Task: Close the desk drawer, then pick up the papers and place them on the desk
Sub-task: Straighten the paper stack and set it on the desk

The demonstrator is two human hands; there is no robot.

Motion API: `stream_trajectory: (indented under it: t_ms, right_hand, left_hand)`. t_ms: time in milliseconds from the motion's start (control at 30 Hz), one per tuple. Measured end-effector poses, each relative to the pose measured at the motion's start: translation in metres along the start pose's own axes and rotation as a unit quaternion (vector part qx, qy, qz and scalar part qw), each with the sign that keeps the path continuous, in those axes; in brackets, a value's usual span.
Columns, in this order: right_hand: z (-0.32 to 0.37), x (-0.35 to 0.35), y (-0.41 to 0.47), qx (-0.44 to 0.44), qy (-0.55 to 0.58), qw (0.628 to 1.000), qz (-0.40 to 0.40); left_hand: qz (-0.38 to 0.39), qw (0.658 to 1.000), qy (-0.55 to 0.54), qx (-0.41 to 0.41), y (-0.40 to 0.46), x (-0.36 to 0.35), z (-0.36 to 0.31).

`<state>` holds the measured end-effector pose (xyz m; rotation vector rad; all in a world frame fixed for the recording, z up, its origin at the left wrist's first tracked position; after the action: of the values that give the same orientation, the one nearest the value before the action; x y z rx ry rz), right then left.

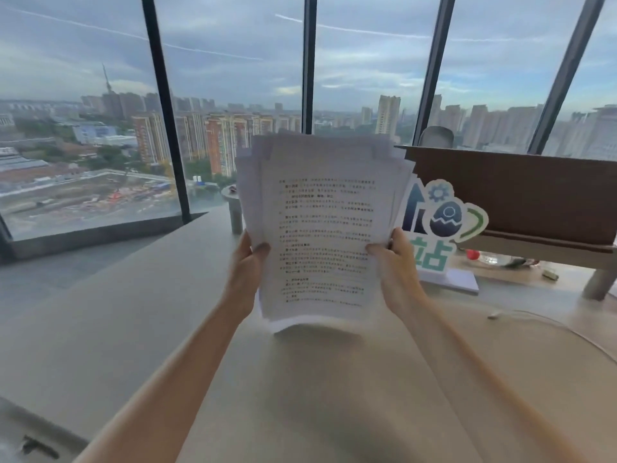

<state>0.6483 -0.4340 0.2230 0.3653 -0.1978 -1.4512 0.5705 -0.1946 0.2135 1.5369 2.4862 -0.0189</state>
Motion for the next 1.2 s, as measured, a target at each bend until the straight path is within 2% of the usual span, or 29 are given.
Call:
stream_trajectory:
  t_ms: [200, 467, 767, 1000, 1200]
  right_hand:
    - [-0.004, -0.005, 0.001, 0.013, -0.002, 1.0, 0.006]
    - [0.013, 0.006, 0.001, 0.046, -0.017, 0.999, 0.003]
    - [0.003, 0.02, -0.015, 0.007, -0.012, 1.0, -0.023]
    - [0.006, 0.018, -0.017, 0.007, -0.042, 0.999, 0.0]
    - [0.02, 0.014, -0.008, 0.064, -0.036, 0.997, 0.039]
  left_hand:
    - [-0.01, 1.0, 0.009, 0.0, 0.006, 0.002, 0.002]
    - [0.022, 0.999, 0.0, -0.027, -0.006, -0.008, -0.009]
    - [0.034, 0.999, 0.019, 0.001, -0.026, -0.013, -0.001]
    - [0.013, 0.998, 0.064, -0.002, -0.031, -0.013, -0.002]
    - [-0.01, 0.999, 0.038, -0.037, -0.028, -0.007, -0.003]
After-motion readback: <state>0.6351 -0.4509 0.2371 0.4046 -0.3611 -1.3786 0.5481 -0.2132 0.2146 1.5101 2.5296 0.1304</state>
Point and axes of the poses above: each hand's wrist, its own y-axis towards the middle knuckle, its own x-axis out of the back of the hand, z = x × y, the point moved 7 cm from there along y, towards the middle knuckle, and after that the axes turned 9 degrees about x, right-handed, at the moved point
